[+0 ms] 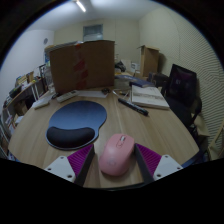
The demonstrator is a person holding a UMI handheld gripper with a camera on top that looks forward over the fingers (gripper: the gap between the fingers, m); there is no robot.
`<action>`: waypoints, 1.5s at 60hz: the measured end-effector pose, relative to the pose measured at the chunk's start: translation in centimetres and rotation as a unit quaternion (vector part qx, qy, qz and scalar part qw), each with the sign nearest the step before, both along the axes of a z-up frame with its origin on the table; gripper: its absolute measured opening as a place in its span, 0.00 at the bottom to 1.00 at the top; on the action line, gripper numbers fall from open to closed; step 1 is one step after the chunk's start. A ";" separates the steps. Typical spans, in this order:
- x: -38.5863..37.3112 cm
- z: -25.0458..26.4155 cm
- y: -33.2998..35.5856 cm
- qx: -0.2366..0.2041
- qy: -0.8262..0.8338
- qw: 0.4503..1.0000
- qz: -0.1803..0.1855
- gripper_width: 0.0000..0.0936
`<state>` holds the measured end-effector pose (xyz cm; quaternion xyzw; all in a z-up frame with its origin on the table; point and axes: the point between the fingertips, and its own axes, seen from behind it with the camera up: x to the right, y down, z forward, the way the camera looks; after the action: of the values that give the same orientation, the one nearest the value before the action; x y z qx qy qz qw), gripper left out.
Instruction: Arrange mouse
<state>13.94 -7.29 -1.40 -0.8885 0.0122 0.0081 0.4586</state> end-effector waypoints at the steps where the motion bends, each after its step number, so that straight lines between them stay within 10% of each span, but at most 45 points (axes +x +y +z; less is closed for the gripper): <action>1: 0.0 0.0 0.2 0.002 -0.001 1.000 0.000 0.88; 17: -0.3 0.3 3.0 0.078 0.000 0.997 0.017 0.53; 29: -0.1 0.4 2.7 0.026 0.031 0.999 0.007 0.39; 45: -2.1 15.4 11.1 0.135 0.057 0.989 -0.002 0.37; 56: -11.3 10.2 16.5 0.103 0.060 0.992 0.051 0.37; 73: -14.3 0.3 16.5 0.010 -0.003 0.995 0.094 0.42; 82: -14.2 0.2 16.5 -0.017 -0.001 0.995 0.095 0.58; 88: -14.6 0.6 15.3 -0.042 0.020 0.994 0.097 0.95; 90: -14.5 1.1 14.7 -0.043 0.022 0.994 0.094 0.88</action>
<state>-0.57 7.41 -0.29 -0.9041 -0.0607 0.0700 0.4172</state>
